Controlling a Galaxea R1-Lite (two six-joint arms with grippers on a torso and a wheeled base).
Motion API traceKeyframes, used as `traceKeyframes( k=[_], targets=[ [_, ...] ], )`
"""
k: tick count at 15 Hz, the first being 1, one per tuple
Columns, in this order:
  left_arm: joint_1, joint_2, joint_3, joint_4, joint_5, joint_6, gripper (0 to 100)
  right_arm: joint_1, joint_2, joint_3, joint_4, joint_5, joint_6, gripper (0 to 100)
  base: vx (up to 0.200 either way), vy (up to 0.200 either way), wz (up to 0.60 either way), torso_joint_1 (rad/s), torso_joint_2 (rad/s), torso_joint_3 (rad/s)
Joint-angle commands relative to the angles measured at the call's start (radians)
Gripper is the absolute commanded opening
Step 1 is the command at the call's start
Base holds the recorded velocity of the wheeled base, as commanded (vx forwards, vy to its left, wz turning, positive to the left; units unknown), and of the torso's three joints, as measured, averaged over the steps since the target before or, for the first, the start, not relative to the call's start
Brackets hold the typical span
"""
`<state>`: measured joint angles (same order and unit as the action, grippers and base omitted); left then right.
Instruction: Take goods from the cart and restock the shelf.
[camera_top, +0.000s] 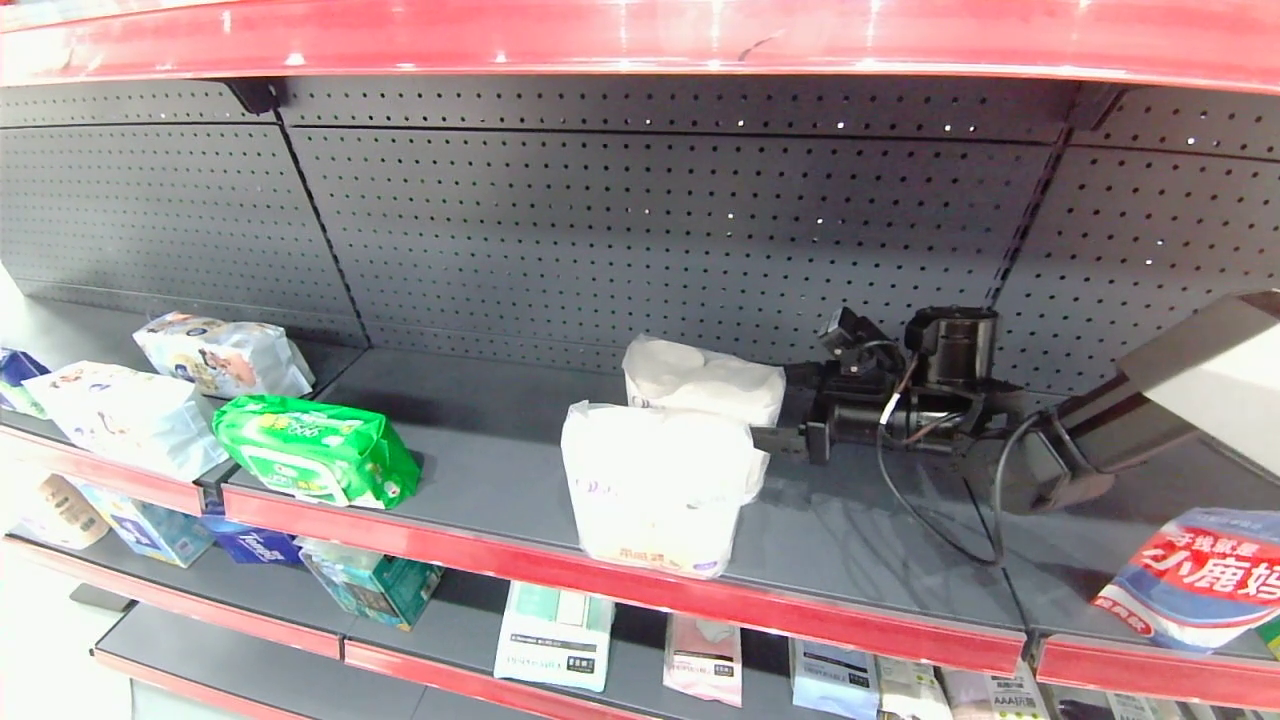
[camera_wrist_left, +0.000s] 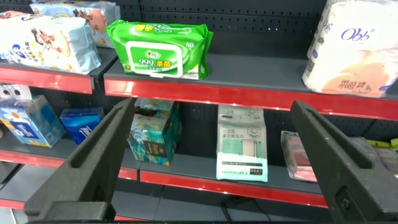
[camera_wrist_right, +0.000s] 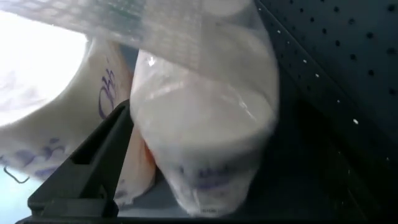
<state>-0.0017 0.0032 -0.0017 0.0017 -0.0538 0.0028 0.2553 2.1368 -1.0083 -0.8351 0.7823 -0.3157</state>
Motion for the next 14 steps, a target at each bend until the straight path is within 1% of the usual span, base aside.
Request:
traceKeyframes(
  k=[1,3,6,9,10,14],
  targets=[
    [0.000,0.000,0.000,0.000,0.000,0.000,100,-0.033,-0.087,0.076,0.002,-0.003,0.000,100,0.000,0.000,0.00,0.000,0.00,0.000],
    [0.000,0.000,0.000,0.000,0.000,0.000,100,-0.051,-0.147,0.152,0.002,-0.002,0.000,100,0.000,0.000,0.00,0.000,0.00,0.000],
    [0.000,0.000,0.000,0.000,0.000,0.000,100,-0.073,-0.233,0.224,0.002,-0.009,0.000,100,0.000,0.000,0.00,0.000,0.00,0.000],
    [0.000,0.000,0.000,0.000,0.000,0.000,100,-0.090,-0.314,0.290,0.002,-0.121,0.006,100,0.000,0.000,0.00,0.000,0.00,0.000],
    [0.000,0.000,0.000,0.000,0.000,0.000,100,-0.093,-0.328,0.300,0.002,-0.133,0.012,100,0.000,0.000,0.00,0.000,0.00,0.000],
    [0.000,0.000,0.000,0.000,0.000,0.000,100,-0.125,-0.514,0.445,0.002,-0.256,0.090,100,0.000,0.000,0.00,0.000,0.00,0.000]
  ],
)
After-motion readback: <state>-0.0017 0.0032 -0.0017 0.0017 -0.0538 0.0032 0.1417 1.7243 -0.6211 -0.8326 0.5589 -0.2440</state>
